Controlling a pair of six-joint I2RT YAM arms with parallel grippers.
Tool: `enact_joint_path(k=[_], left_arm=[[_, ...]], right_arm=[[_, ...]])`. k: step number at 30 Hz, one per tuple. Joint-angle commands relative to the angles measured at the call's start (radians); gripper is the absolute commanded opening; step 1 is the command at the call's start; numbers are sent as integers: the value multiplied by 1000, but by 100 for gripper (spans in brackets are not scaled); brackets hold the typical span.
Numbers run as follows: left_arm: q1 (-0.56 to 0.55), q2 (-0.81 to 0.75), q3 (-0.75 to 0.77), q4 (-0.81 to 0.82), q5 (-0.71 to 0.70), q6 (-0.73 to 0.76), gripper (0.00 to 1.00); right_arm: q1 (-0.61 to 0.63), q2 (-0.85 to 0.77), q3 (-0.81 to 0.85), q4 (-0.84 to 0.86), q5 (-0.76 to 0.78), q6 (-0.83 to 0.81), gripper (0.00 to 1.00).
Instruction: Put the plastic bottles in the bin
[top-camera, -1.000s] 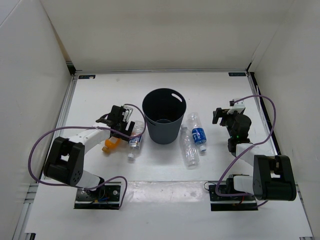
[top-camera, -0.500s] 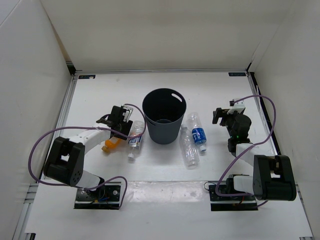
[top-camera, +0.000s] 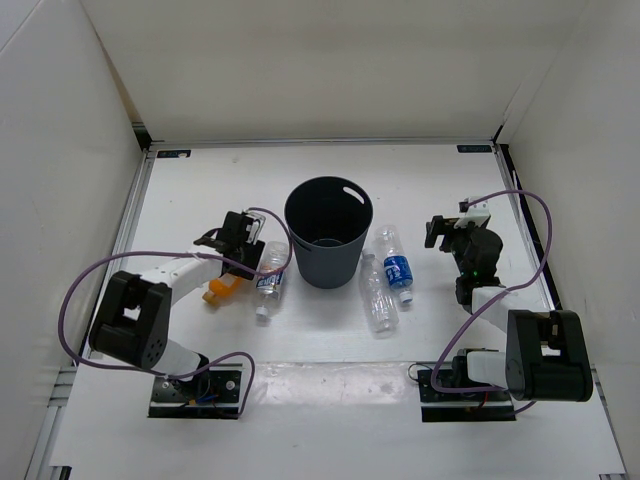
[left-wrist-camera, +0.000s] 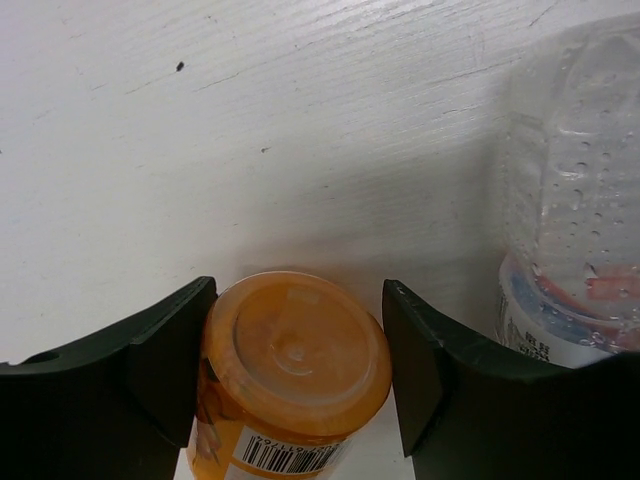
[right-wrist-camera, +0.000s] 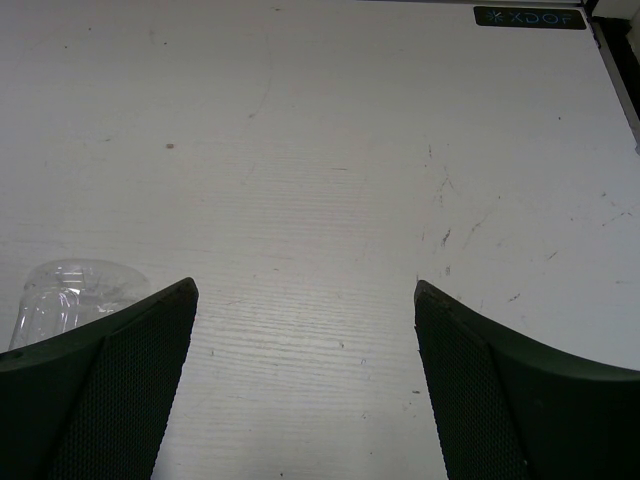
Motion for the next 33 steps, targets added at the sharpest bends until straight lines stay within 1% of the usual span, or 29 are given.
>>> enact_joint_path(k=[1,2,3,5,6,11,17,20,21,23,24,26,27,30,31,33], left_arm=[[-1,-49,29,-4,-39,-22,37],[0,-53,37,-14,-42,-24,37],[-1,-62,52,-22,-48,-28,35],[6,-72,83,-47,-72,-46,28],[6,-76,106,-60,-71,-54,26],[9,-105,172,-90,-53,-119,23],[0,-110,240,-142,-54,-125,22],[-1,-135,307,-179,-54,-119,22],[-6,-139,357,-197,-40,-119,22],[-1,-161,388,-215,-31,-120,22],[-1,-164,443,-222,-13,-122,22],[-1,-181,479,-246,-5,-122,22],[-3,-182,541,-249,10,-120,23],[0,-176,628,-291,30,-122,23],[-3,-175,685,-298,55,-125,23],[-6,-176,711,-298,81,-143,23]], right_arm=[[3,0,26,25,14,6,90],[1,0,24,27,16,6,90],[3,-2,24,25,16,8,90],[1,0,24,27,14,6,90],[1,-2,24,27,14,6,90],[3,0,24,25,14,5,90],[0,0,26,25,14,5,90],[3,1,23,25,14,3,90],[1,-2,26,27,16,6,90],[1,-2,24,25,16,6,90],[3,0,24,25,14,3,90],[1,0,26,25,16,6,90],[3,1,24,25,16,6,90],[3,1,24,25,16,6,90],[3,0,24,27,16,6,90],[3,1,24,25,16,6,90]])
